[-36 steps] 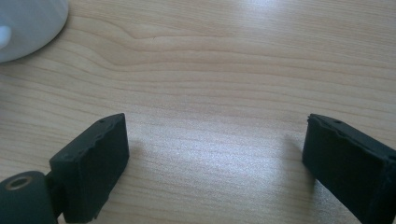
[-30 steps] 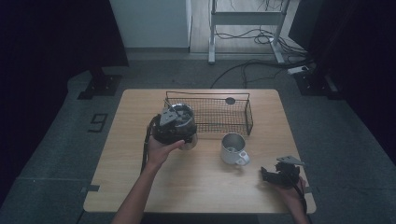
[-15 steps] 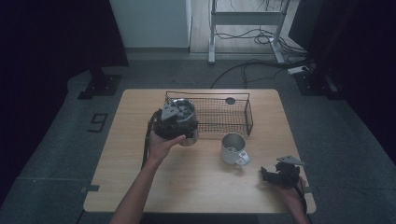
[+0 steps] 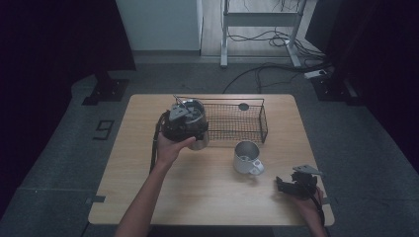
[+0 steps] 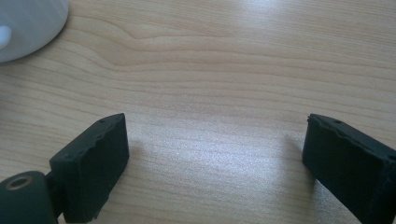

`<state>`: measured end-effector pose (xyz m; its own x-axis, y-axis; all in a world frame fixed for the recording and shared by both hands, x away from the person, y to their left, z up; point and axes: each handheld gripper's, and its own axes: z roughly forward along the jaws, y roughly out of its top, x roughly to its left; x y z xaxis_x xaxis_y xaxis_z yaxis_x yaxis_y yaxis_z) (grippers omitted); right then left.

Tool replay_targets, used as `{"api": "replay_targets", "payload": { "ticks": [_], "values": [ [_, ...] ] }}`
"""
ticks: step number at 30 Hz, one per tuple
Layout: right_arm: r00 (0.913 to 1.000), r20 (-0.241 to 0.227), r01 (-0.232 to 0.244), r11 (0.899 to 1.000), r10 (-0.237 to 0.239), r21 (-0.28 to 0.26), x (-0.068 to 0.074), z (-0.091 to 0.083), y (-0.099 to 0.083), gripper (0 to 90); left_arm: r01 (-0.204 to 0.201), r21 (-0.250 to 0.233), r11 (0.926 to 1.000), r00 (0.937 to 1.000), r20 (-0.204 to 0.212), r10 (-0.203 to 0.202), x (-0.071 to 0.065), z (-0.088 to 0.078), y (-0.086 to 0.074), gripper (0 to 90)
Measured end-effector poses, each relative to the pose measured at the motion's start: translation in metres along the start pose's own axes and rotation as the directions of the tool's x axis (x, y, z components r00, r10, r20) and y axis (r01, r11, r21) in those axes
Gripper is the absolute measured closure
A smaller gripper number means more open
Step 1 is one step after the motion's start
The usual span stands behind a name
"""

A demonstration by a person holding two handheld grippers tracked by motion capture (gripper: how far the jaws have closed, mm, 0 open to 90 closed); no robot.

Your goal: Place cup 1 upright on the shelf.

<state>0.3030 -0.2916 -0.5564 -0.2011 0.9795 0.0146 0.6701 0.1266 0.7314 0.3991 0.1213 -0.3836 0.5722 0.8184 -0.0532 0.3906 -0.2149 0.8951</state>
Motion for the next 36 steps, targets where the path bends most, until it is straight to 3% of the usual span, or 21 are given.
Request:
{"api": "replay_targets", "payload": {
  "ticks": [17,36],
  "values": [
    [1.0000,0.001,0.001,1.000,-0.001,0.001,0.000,0.000,0.000,7.0,0.015,0.005,0.9999,0.9998,-0.012,-0.015,0.008,0.007,0.009,4.2],
    [1.0000,0.001,0.001,1.000,-0.001,0.001,0.000,0.000,0.000,7.1,0.010,0.014,0.9998,0.9999,-0.013,-0.010,0.008,0.017,0.023,4.2]
  ]
}}
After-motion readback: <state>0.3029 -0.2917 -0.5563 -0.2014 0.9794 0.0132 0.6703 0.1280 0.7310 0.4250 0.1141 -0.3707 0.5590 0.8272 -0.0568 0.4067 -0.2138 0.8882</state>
